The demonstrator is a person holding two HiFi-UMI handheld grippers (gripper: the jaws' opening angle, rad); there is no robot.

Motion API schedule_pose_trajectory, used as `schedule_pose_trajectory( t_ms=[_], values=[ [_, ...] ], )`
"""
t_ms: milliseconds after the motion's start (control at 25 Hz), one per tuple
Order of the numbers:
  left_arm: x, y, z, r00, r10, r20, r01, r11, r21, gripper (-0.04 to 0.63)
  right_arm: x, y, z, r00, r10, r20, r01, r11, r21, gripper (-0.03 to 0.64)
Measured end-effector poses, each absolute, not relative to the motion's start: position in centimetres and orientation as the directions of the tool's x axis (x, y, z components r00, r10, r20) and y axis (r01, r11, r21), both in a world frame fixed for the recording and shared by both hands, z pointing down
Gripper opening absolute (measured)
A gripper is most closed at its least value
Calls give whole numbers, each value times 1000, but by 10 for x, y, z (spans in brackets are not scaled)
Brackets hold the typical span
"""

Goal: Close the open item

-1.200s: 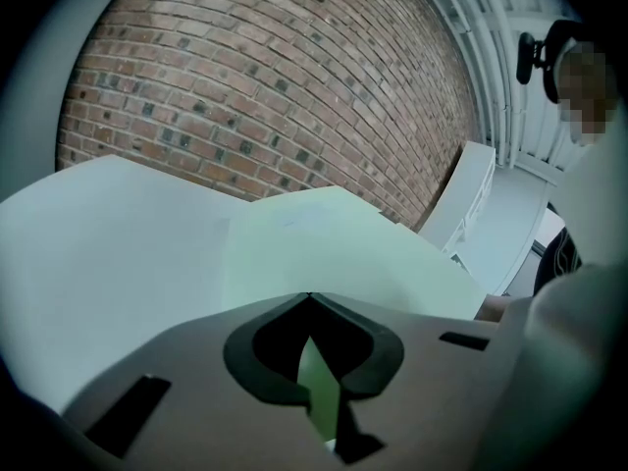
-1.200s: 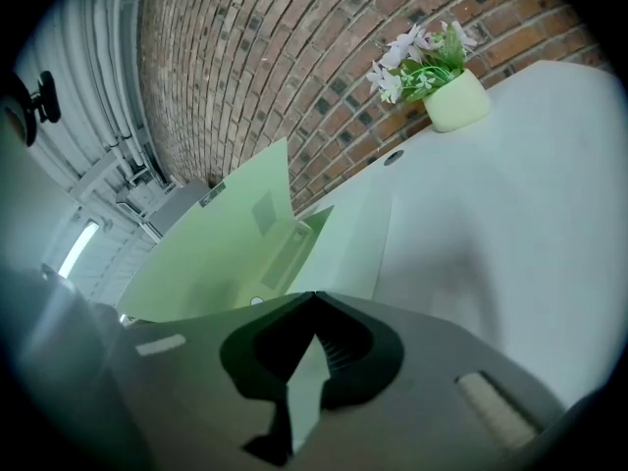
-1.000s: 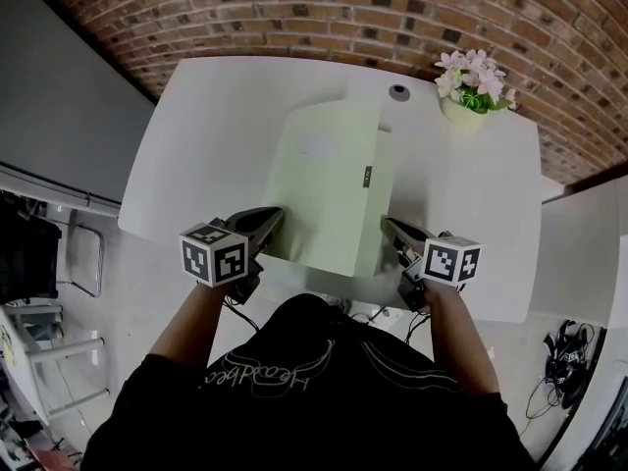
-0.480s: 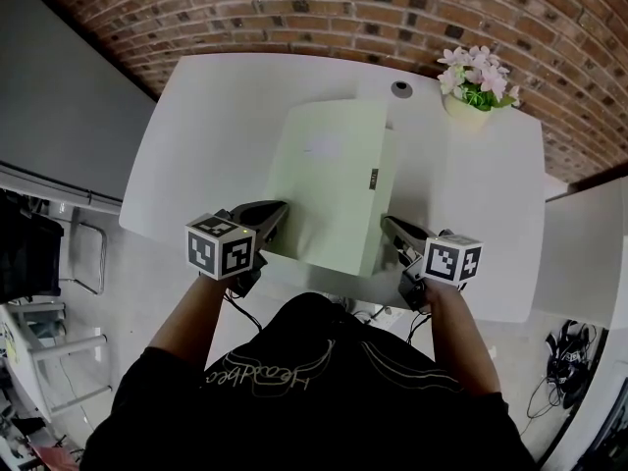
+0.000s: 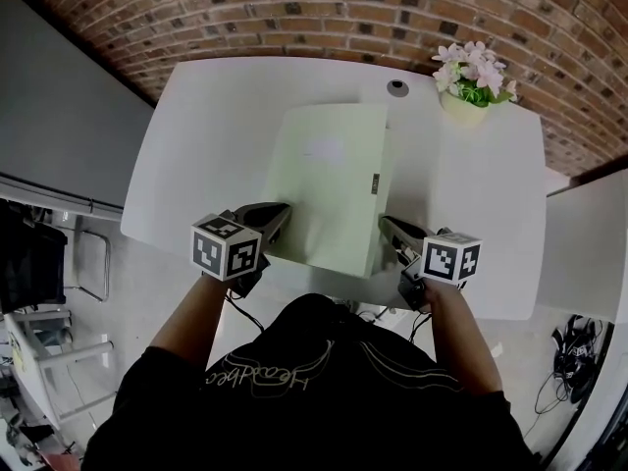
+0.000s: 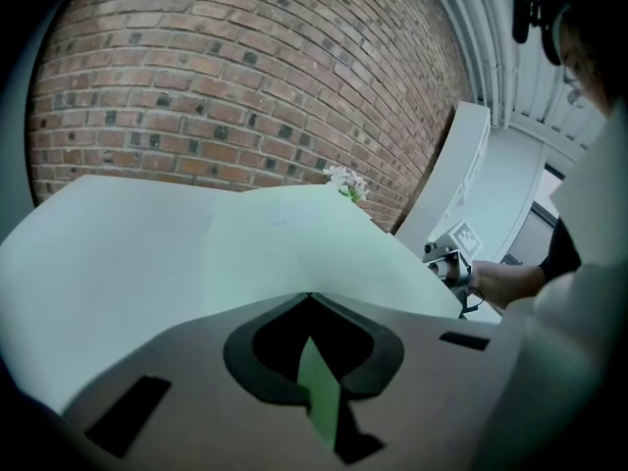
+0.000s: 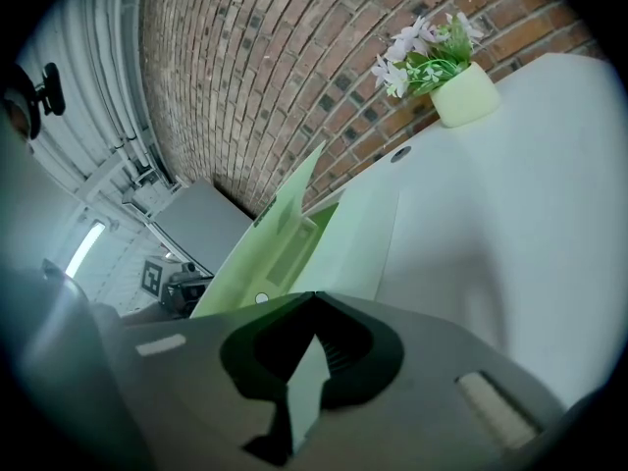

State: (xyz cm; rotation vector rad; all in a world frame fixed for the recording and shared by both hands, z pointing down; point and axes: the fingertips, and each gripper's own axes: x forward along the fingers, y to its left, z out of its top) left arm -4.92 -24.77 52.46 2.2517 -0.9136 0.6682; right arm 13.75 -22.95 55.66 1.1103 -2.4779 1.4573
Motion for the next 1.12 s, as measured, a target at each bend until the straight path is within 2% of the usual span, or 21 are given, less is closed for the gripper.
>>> schedule_pose_trajectory(
  t_ms=[520,1120],
  values=[
    [-38,-251,535,626,-338,702,-708,-624,330,2,141,-231,556,-723,-570,390,-623,293,-725,6],
    [-31,-246,546,574,-320,753,-714,-646,270,3,141,-228,557,-731,-576,365,-586,256,-769,6]
  ],
)
